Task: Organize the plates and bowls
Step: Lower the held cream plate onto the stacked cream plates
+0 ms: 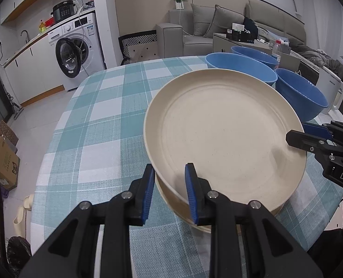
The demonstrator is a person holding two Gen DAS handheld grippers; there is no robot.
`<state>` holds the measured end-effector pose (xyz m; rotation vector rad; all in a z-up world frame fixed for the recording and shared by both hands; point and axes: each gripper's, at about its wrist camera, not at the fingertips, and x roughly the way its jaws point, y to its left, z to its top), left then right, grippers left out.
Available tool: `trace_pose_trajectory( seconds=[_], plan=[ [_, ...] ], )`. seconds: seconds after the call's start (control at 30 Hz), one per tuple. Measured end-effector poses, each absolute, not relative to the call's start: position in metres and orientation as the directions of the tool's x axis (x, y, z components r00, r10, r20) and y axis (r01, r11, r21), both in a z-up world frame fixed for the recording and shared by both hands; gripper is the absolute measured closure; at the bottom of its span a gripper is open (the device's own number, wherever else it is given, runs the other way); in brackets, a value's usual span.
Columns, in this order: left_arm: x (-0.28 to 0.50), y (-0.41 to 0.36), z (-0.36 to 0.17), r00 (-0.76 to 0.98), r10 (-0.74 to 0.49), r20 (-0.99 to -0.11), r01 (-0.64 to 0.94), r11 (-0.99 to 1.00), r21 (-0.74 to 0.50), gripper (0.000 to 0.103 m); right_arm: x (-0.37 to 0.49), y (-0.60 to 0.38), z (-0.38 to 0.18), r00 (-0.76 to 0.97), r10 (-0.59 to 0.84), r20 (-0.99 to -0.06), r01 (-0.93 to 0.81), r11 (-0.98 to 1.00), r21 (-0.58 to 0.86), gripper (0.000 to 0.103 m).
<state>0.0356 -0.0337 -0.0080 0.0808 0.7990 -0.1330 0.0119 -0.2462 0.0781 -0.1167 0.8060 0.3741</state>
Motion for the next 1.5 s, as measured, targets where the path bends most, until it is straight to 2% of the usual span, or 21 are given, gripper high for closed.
trace_pose_trajectory(
  seconds=[1.13,1.5],
  plan=[
    [0.034,-0.043,-0.025,0.640,-0.054,-0.766,0.176,0.981,0.078,0.078,0.012,-0.240,0.055,0.591,0.219,-0.776,-0.392,0.919,-0.039,0.073],
    [0.033,-0.046,-0.027,0.633,-0.044,-0.773,0.186,0.978,0.097,0.075,0.011,-0.234,0.051,0.588,0.200,-0.784,-0.404,0.912,-0.070,0.069]
  ],
)
